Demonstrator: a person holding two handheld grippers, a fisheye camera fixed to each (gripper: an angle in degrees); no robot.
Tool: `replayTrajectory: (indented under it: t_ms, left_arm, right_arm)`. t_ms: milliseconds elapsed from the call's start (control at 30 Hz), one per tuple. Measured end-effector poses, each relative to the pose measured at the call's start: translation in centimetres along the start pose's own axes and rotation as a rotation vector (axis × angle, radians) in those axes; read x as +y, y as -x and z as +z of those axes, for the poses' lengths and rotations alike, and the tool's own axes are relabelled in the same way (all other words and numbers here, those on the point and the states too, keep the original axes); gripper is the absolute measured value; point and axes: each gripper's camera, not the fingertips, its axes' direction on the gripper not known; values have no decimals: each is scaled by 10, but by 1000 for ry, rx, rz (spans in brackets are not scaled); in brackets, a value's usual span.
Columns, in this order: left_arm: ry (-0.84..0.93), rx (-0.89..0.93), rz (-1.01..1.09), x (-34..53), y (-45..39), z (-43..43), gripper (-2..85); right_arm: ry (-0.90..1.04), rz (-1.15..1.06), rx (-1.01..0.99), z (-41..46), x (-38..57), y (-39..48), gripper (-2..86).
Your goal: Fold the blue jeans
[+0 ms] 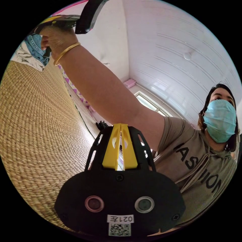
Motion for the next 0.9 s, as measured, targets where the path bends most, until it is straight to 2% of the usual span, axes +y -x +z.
replayTrajectory:
  t_ms: [167,400,500,567,667,900]
  left_arm:
    - [0,7,9,3,4,2,-9]
    - [-24,-4,3,2,12,-1,-9]
    - [-32,-9,1,0,16,-1,-9]
    - [-32,-12,-1,-3,18,0,-9]
    - [-31,-15,-8,-9,23,1,-9]
    - [-20,-33,-37,-28,35,9,-9]
  right_arm:
    - [-4,6,108,16,7,9,128]
    - [13,4,206,52,23,44,60]
    - [-46,225,33,51,54,6,52]
    - [-157,483,-178,44,105,-50,51]
    - [-297,770,-380,35,194,-111,51]
    - [-467,1107,-429,-37,432,-155,52]
